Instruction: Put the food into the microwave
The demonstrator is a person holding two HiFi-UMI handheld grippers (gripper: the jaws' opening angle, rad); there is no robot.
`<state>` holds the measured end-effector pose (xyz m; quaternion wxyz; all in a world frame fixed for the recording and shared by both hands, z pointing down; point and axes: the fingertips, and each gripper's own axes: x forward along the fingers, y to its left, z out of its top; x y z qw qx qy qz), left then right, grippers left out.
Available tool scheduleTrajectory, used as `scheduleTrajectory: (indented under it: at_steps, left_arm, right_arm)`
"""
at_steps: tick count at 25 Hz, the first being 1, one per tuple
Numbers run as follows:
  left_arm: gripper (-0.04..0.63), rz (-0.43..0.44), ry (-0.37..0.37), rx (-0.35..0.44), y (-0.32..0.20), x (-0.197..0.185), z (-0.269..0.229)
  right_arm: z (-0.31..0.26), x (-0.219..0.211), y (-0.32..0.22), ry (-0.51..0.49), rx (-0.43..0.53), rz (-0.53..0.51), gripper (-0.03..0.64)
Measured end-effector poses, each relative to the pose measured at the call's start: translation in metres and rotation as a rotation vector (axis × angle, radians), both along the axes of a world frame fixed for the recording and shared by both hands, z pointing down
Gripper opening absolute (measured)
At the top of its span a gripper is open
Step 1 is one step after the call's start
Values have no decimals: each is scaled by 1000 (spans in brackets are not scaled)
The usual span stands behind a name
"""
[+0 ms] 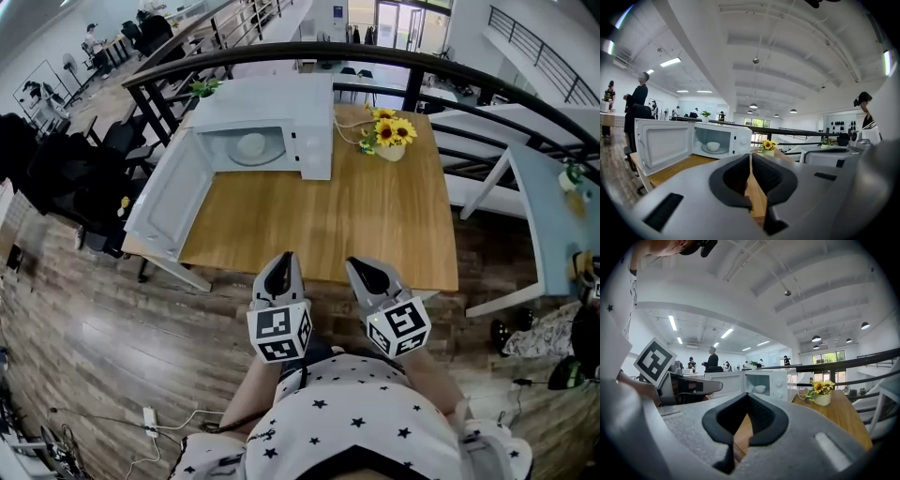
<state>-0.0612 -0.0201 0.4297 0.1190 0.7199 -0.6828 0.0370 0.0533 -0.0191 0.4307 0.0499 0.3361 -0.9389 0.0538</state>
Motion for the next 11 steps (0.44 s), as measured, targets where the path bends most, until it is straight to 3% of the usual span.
scheduleTrajectory:
  at_steps: [11]
  left_arm:
    - [19,14,-8,1,-3,2,2]
  right_arm:
    - [3,0,-2,-3,0,0,5]
